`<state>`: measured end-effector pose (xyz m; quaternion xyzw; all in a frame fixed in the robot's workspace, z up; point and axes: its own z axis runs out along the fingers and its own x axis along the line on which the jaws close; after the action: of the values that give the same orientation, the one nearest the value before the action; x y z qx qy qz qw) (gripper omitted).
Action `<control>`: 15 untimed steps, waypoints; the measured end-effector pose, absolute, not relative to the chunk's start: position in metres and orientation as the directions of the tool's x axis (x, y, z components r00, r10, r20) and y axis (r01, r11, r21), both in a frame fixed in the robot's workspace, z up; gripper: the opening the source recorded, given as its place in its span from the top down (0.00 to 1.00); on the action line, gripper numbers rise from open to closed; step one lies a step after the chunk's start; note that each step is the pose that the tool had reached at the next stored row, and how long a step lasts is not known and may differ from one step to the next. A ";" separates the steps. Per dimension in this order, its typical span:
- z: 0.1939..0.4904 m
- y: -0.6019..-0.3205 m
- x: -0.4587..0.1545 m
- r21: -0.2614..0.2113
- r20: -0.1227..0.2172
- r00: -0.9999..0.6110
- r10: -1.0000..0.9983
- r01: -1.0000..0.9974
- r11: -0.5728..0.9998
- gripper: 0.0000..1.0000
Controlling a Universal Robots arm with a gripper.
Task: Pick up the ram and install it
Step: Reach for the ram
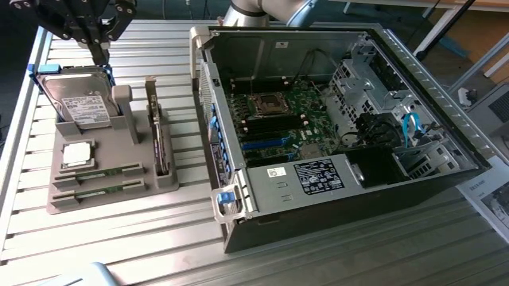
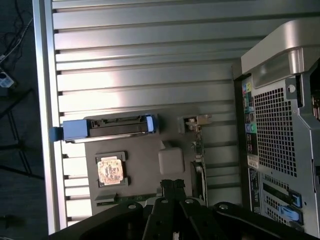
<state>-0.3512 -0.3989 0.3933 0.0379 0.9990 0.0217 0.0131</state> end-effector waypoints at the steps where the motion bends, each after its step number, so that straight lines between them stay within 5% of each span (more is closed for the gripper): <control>1: 0.393 -0.399 -0.352 0.044 -0.024 -0.997 0.076 0.075 0.996 0.90; 15: 0.393 -0.399 -0.362 0.044 -0.024 -0.997 0.076 0.075 0.996 0.90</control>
<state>-0.3624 -0.3989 0.3934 0.0379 0.9990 0.0217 0.0130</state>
